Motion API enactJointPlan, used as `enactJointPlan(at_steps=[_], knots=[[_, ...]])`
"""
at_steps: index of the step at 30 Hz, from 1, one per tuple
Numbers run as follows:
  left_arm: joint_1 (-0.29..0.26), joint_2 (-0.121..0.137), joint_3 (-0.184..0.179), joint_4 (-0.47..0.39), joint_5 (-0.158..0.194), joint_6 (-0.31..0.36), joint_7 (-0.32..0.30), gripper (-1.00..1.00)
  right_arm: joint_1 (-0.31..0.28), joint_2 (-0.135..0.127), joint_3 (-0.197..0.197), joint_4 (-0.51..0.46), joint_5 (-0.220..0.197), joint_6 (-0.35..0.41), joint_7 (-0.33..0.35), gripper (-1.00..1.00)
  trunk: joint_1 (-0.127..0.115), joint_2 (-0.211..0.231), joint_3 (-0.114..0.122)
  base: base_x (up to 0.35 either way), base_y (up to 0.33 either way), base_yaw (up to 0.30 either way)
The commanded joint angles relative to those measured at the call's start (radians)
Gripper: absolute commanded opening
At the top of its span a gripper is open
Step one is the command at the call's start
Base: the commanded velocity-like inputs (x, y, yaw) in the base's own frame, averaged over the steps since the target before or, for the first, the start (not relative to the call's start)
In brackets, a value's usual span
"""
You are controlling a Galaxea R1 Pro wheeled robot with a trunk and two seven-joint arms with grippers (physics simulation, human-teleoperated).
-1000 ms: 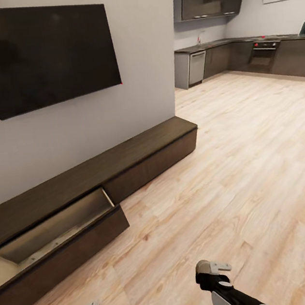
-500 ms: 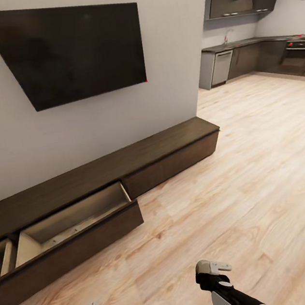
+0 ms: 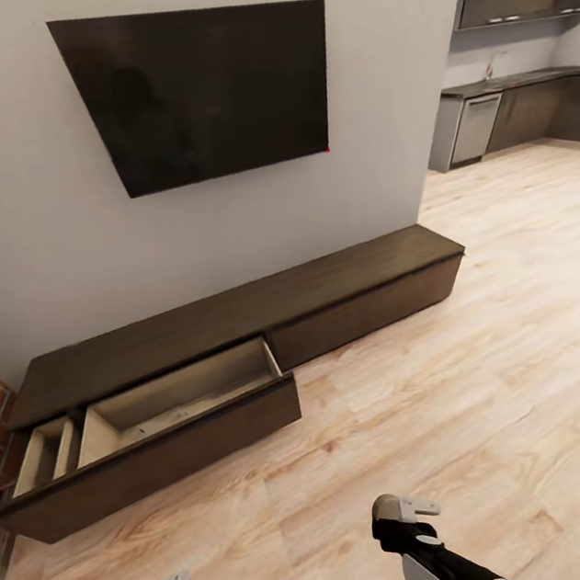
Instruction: Place each of the two pumpkins and all three candles from the living room inside a cabinet in the living room (use any cabinet), then make sure every cabinet is closed, and position the cauldron so it is next to a table in the living room.
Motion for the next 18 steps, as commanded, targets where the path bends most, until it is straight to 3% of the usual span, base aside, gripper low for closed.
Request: enactJointPlan(at_steps=[1, 18], knots=[[0.0, 0.001, -0.006, -0.002, 0.008, 0.004, 0.003, 1.0, -0.001, 0.0, 0.009, -0.001, -0.011, -0.004, -0.005, -1.0, 0.0, 0.0, 0.0, 0.0, 0.0, 0.281], [0.0, 0.001, -0.006, -0.002, 0.008, 0.004, 0.003, 1.0, -0.001, 0.0, 0.009, -0.001, -0.011, -0.002, 0.0, -1.0, 0.0, 0.0, 0.006, 0.0, 0.0, 0.281]])
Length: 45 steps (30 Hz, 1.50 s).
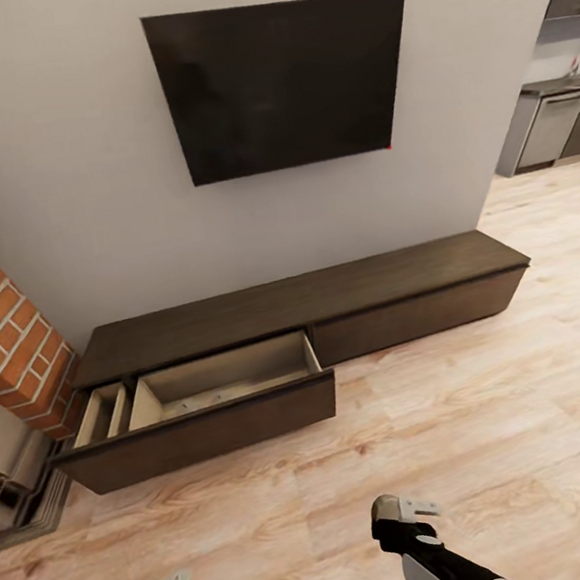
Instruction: Place each of the two pumpkins and all three candles from the living room inside a cabinet in the living room (use any cabinet), then make sure every cabinet is closed, and position the cauldron so it is next to a table in the living room.
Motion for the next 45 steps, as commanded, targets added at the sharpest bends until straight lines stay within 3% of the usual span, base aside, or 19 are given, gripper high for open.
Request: enactJointPlan(at_steps=[1, 23, 33, 45], knots=[[0.0, 0.001, -0.006, -0.002, 0.008, 0.004, 0.003, 1.0, -0.001, 0.0, 0.009, -0.001, -0.011, -0.004, -0.004, -1.0, 0.0, 0.0, 0.0, 0.0, 0.0, 0.281], [0.0, 0.001, -0.006, -0.002, -0.003, 0.001, 0.003, 1.0, -0.001, 0.0, 0.01, -0.001, -0.011, -0.001, 0.0, -1.0, 0.0, 0.0, 0.006, 0.097, 0.063, 0.268], [0.0, 0.001, -0.006, -0.002, -0.003, 0.001, 0.003, 1.0, -0.001, -0.002, 0.01, -0.001, -0.011, 0.0, 0.081, -1.0, 0.0, 0.0, 0.006, 0.001, 0.024, 0.038], [0.0, 0.001, -0.006, -0.002, -0.005, 0.001, 0.003, 1.0, -0.001, -0.002, 0.009, -0.001, -0.012, 0.004, 0.089, -1.0, 0.0, 0.0, 0.006, 0.069, 0.028, 0.0]])
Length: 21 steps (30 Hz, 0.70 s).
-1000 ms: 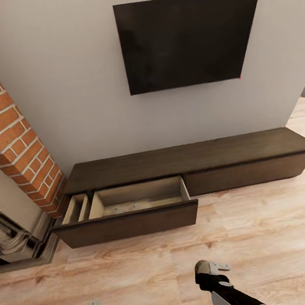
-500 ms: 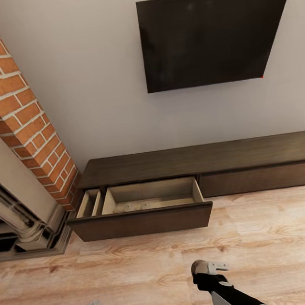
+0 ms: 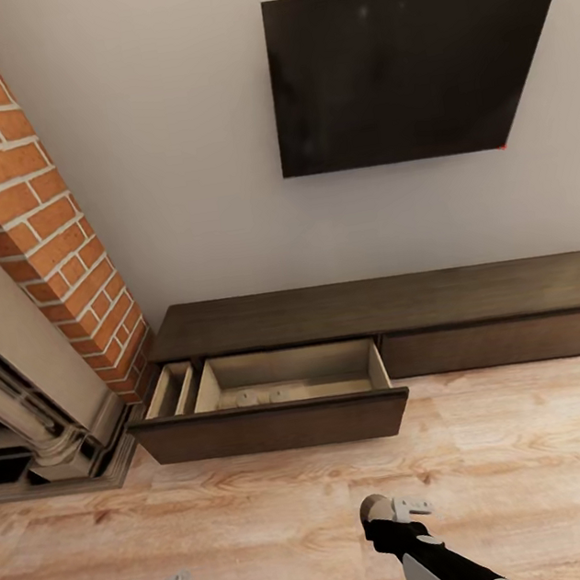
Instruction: Place each of the two pumpkins and all three candles from the living room inside a cabinet in the living room (use any cabinet), then make sure every cabinet is closed, and position the cauldron so it is next to a table in the living room.
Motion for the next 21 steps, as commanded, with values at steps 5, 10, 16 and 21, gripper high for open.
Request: enactJointPlan(at_steps=[5, 10, 16, 21], knots=[[0.0, 0.001, -0.006, -0.002, 0.008, 0.004, 0.003, 1.0, 0.0, -0.003, 0.008, -0.001, -0.011, -0.003, -0.006, -1.0, 0.0, 0.0, -0.001, 0.074, 0.115, 0.0], [0.0, 0.001, -0.006, -0.002, 0.008, 0.004, 0.003, 1.0, 0.0, -0.006, 0.009, 0.0, -0.011, -0.002, -0.005, -1.0, 0.0, 0.0, -0.001, 0.048, 0.065, -0.079], [0.0, 0.001, -0.006, -0.002, 0.008, 0.004, 0.003, 1.0, 0.0, -0.007, 0.008, 0.001, -0.011, -0.002, -0.005, -1.0, 0.0, 0.0, -0.001, 0.104, 0.133, -0.198], [0.0, 0.008, 0.001, -0.007, 0.015, 0.006, -0.007, 1.0, 0.0, -0.008, 0.008, 0.001, -0.011, -0.004, -0.005, -1.0, 0.0, 0.0, -0.001, 0.013, 0.013, -0.226]])
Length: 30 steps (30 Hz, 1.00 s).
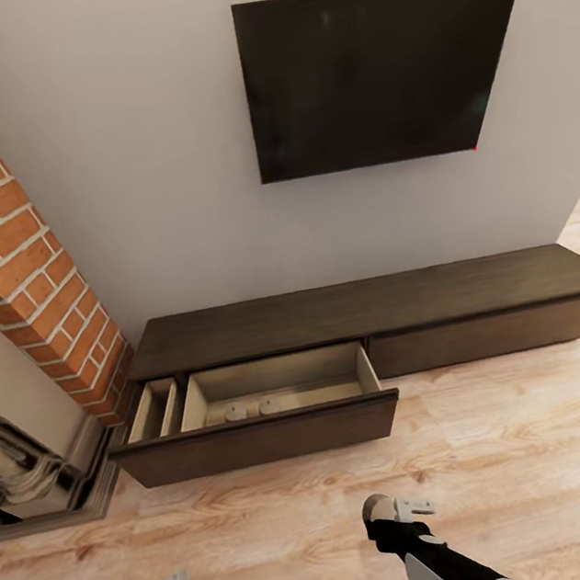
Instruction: Place each of the two pumpkins and all three candles from the living room inside a cabinet in the living room (use any cabinet), then make sure every cabinet is closed, and position the cauldron so it is next to a table in the living room.
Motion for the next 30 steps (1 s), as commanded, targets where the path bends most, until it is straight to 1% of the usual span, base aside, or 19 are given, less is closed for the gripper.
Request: enactJointPlan(at_steps=[1, 6, 8, 9, 11, 12, 13, 14, 15, 16, 18, 19, 20, 21, 23, 25, 28, 29, 30], knots=[[0.0, 0.004, -0.004, -0.003, 0.01, 0.006, 0.0, 1.0, -0.001, 0.0, 0.008, 0.0, -0.011, -0.004, -0.006, -1.0, -0.004, 0.007, 0.002, 0.002, 0.002, -0.252], [0.0, 0.01, -0.004, -0.012, 0.015, 0.022, -0.001, 1.0, -0.001, 0.0, 0.009, -0.002, -0.011, -0.001, -0.005, -1.0, -0.023, 0.042, 0.018, 0.001, 0.001, -0.216], [0.0, 0.017, -0.004, -0.052, 0.014, 0.077, -0.001, 1.0, -0.001, 0.0, 0.009, -0.002, -0.011, 0.0, -0.004, -1.0, -0.031, 0.056, 0.024, 0.0, 0.0, -0.048], [0.0, 0.026, -0.004, -0.089, 0.013, 0.129, 0.001, 1.0, -0.001, 0.0, 0.009, -0.002, -0.011, 0.0, -0.004, -1.0, -0.035, 0.063, 0.027, 0.0, 0.0, -0.024], [0.0, 0.056, -0.001, -0.199, 0.014, 0.271, 0.004, 1.0, -0.001, 0.0, 0.009, -0.002, -0.01, 0.0, -0.004, -1.0, -0.042, 0.077, 0.034, 0.0, 0.0, -0.013], [0.004, 0.15, 0.037, -0.469, 0.019, 0.534, 0.006, 1.0, -0.001, 0.0, 0.008, -0.002, -0.01, 0.0, -0.003, -1.0, -0.046, 0.084, 0.037, 0.0, 0.0, -0.002], [0.009, 0.171, 0.057, -0.542, 0.02, 0.599, 0.006, 1.0, -0.001, 0.0, 0.008, -0.003, -0.009, 0.0, -0.002, -1.0, -0.05, 0.091, 0.04, 0.0, 0.0, -0.001], [0.023, 0.191, 0.094, -0.638, 0.019, 0.688, 0.007, 1.0, -0.001, 0.0, 0.009, -0.003, -0.009, 0.0, -0.002, -1.0, -0.054, 0.098, 0.043, 0.0, 0.0, 0.0], [0.031, 0.199, 0.127, -0.697, 0.019, 0.744, 0.007, 1.0, -0.001, 0.0, 0.009, -0.003, -0.009, 0.0, -0.002, -1.0, -0.058, 0.105, 0.046, 0.0, 0.0, 0.0], [0.04, 0.205, 0.185, -0.783, 0.019, 0.807, 0.007, 1.0, -0.001, 0.0, 0.009, -0.003, -0.009, 0.0, -0.002, -1.0, -0.061, 0.112, 0.049, 0.0, 0.0, 0.0], [0.056, 0.21, 0.255, -0.882, 0.023, 0.848, 0.008, 1.0, -0.001, 0.0, 0.009, -0.003, -0.009, 0.0, -0.002, -1.0, -0.069, 0.126, 0.056, 0.0, 0.0, 0.0], [0.064, 0.211, 0.282, -0.924, 0.024, 0.859, 0.007, 1.0, -0.001, 0.0, 0.009, -0.003, -0.009, 0.0, -0.002, -1.0, -0.073, 0.133, 0.059, 0.0, 0.0, 0.0], [0.075, 0.213, 0.313, -0.983, 0.026, 0.87, 0.006, 1.0, -0.001, 0.0, 0.009, -0.004, -0.009, 0.002, -0.003, -1.0, -0.077, 0.14, 0.062, 0.0, 0.0, 0.0], [0.079, 0.214, 0.328, -1.022, 0.028, 0.874, 0.006, 1.0, -0.001, 0.0, 0.008, -0.005, -0.009, 0.003, -0.004, -1.0, -0.081, 0.147, 0.065, 0.0, 0.0, 0.0], [0.085, 0.214, 0.344, -1.088, 0.045, 0.879, 0.005, 1.0, -0.001, 0.004, 0.008, -0.007, -0.01, 0.015, -0.006, -1.0, -0.088, 0.161, 0.071, 0.0, 0.0, 0.0], [0.093, 0.214, 0.35, -1.128, 0.077, 0.881, 0.005, 1.0, -0.002, 0.005, 0.008, -0.015, -0.009, 0.061, -0.006, -1.0, -0.096, 0.175, 0.078, 0.0, 0.0, 0.0], [0.1, 0.215, 0.349, -1.15, 0.125, 0.882, 0.005, 1.0, -0.002, 0.003, 0.009, -0.021, -0.008, 0.178, -0.007, -1.0, -0.096, 0.175, 0.078, 0.0, 0.0, 0.0], [0.101, 0.215, 0.349, -1.153, 0.134, 0.882, 0.005, 1.0, -0.002, 0.002, 0.009, -0.024, -0.007, 0.218, -0.007, -1.0, -0.096, 0.175, 0.078, 0.0, 0.0, 0.0], [0.102, 0.215, 0.346, -1.155, 0.141, 0.882, 0.005, 1.0, -0.002, 0.002, 0.006, -0.037, -0.007, 0.273, -0.007, -1.0, -0.096, 0.175, 0.078, 0.0, 0.0, 0.0]])
